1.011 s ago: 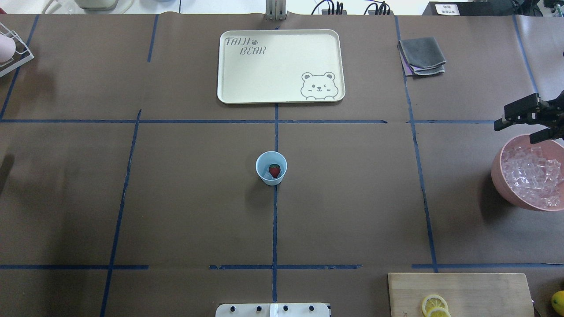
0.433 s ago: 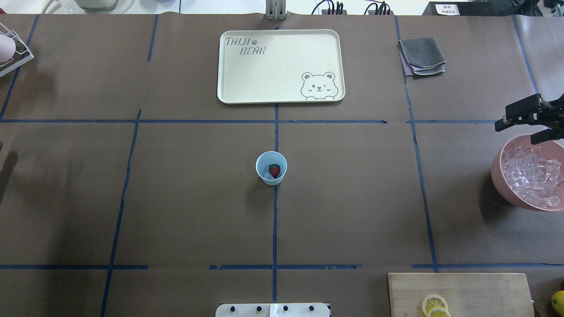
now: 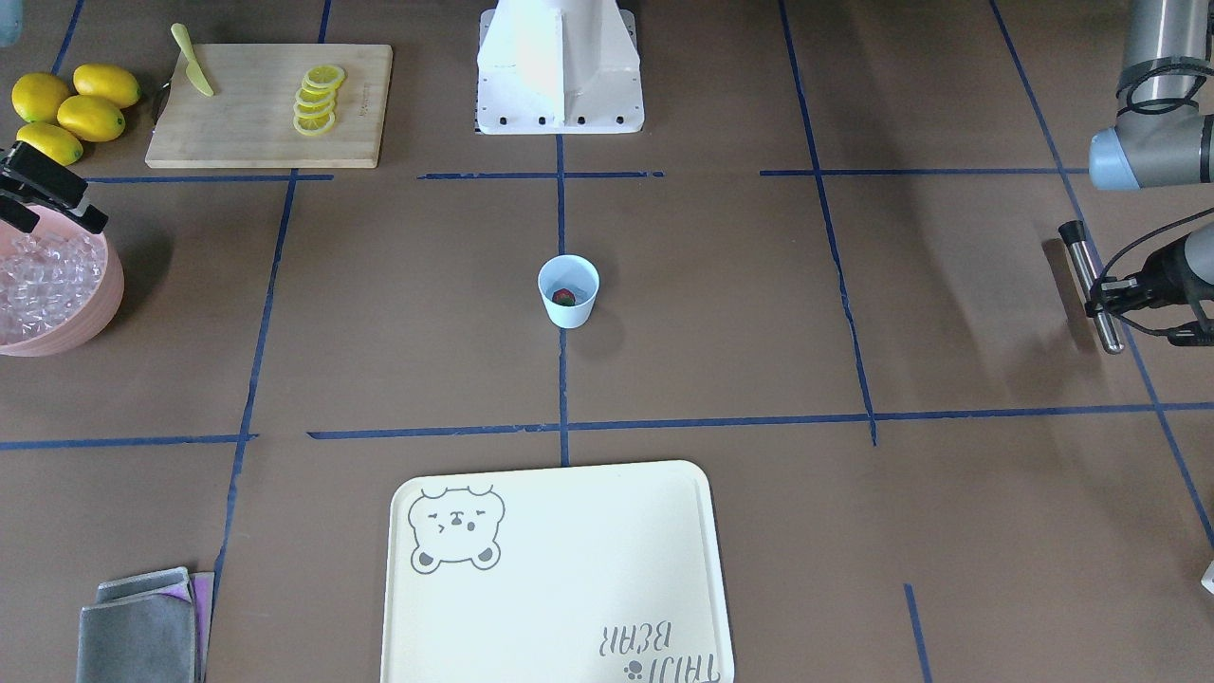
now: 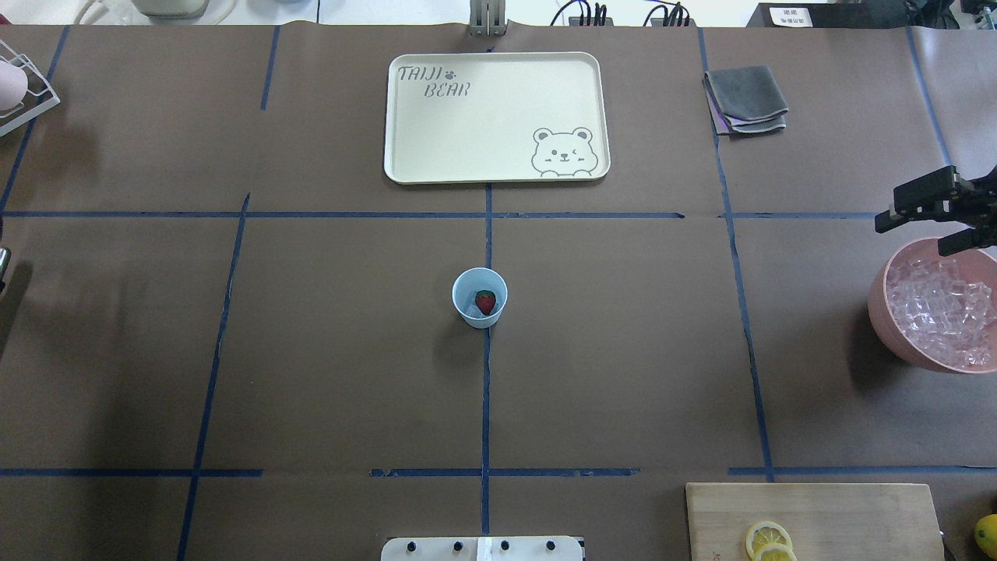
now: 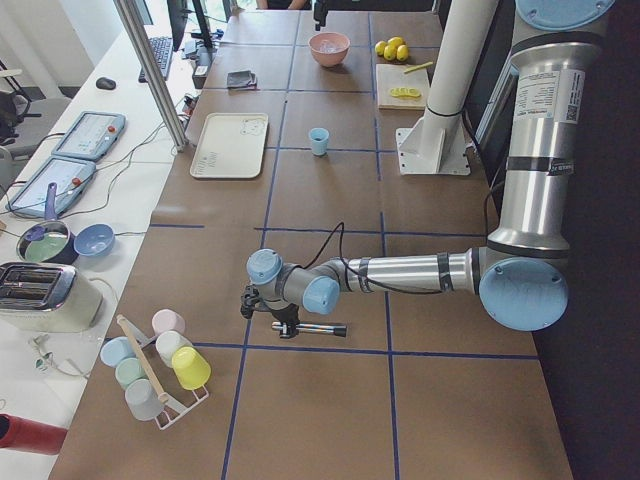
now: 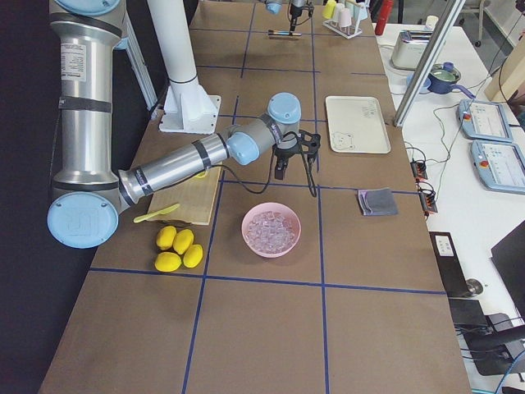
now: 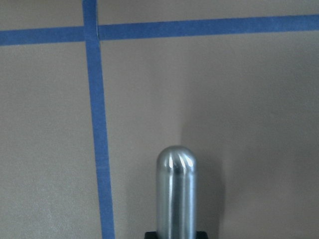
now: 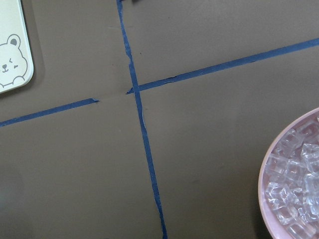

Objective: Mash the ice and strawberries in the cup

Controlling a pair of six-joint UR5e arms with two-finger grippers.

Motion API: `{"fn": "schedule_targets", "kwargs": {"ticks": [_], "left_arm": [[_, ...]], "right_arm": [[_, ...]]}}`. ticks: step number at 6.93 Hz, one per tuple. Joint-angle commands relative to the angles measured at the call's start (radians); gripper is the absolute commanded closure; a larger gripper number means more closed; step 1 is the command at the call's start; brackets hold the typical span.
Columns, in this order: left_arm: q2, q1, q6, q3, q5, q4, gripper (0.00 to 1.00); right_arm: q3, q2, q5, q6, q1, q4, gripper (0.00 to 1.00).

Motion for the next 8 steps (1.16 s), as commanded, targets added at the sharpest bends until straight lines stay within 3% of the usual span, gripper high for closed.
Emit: {"fn": "schedule_targets", "kwargs": {"ticks": [1, 8], "left_arm": [[-0.009, 0.0, -0.023, 0.005, -0.001, 0.001, 1.0], [-0.01, 0.003, -0.025, 0.014, 0.0, -0.011, 0.93]], "right_arm": [[0.0, 0.0, 0.0, 0.0, 0.0, 0.0, 0.0], [0.0, 0.0, 0.0, 0.0, -0.001, 0.0, 0.01]]}}
